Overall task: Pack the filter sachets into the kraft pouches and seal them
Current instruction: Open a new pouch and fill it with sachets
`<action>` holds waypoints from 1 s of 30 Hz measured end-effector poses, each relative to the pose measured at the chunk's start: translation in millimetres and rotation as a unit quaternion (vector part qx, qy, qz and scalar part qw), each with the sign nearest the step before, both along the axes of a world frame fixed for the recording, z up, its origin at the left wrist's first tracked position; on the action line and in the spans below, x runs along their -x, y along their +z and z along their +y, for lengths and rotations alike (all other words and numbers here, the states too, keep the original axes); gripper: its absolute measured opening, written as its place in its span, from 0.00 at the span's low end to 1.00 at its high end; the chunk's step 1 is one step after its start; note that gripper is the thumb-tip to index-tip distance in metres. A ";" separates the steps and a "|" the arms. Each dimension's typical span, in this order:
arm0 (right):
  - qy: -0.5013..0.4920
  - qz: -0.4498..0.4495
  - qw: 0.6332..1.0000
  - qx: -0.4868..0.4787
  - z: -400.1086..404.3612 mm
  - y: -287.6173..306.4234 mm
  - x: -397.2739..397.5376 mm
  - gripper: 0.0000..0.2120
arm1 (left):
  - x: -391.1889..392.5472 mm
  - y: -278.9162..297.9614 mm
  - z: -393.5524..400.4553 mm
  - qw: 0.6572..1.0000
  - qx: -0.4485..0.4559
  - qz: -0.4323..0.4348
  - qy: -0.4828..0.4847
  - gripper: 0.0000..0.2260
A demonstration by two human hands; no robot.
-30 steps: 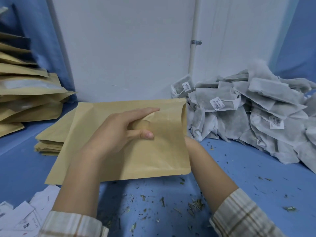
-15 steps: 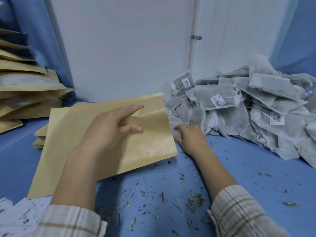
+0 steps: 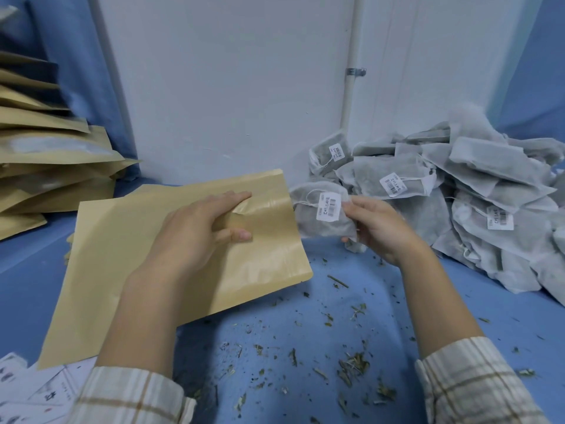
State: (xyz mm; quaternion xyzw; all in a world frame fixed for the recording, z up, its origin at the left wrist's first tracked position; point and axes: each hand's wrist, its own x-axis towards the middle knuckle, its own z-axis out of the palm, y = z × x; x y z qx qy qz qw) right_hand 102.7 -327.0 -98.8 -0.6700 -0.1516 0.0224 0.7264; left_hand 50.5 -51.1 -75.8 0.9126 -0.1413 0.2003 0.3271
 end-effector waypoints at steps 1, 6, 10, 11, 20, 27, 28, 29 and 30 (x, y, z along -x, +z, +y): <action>0.030 0.003 1.000 0.007 1.0 1.2 3.4 0.10 | 0.2 0.4 0.5 1.000 -0.003 0.000 0.004 0.26; 0.041 0.021 0.997 0.056 28.0 9.8 8.8 0.04 | 3.0 4.4 -5.6 0.998 0.017 -0.008 -0.057 0.27; -0.045 -0.017 0.991 0.126 60.0 10.2 6.8 0.06 | 3.9 9.2 -10.2 0.997 -0.028 -0.049 -0.053 0.25; -0.036 -0.023 0.991 0.130 63.0 8.7 7.3 0.05 | 4.2 10.2 -8.6 0.997 -0.020 -0.054 -0.042 0.24; 0.191 0.010 0.965 0.180 60.2 9.6 19.1 0.10 | 7.0 11.4 -15.5 0.994 0.040 -0.016 -0.103 0.24; -0.313 -0.067 0.886 0.334 33.7 7.0 3.5 0.07 | 2.1 2.5 2.6 0.997 0.031 -0.026 -0.061 0.24; -0.347 -0.046 0.802 0.484 23.6 2.5 -1.1 0.10 | 1.9 2.7 4.4 0.998 0.029 -0.027 -0.058 0.24; -0.341 -0.019 0.734 0.588 15.5 -1.0 -3.5 0.14 | 1.8 2.6 5.0 0.998 0.025 -0.027 -0.057 0.24; -0.323 0.007 0.704 0.633 10.2 -3.5 -5.1 0.17 | 1.7 2.7 5.0 0.998 0.022 -0.027 -0.058 0.24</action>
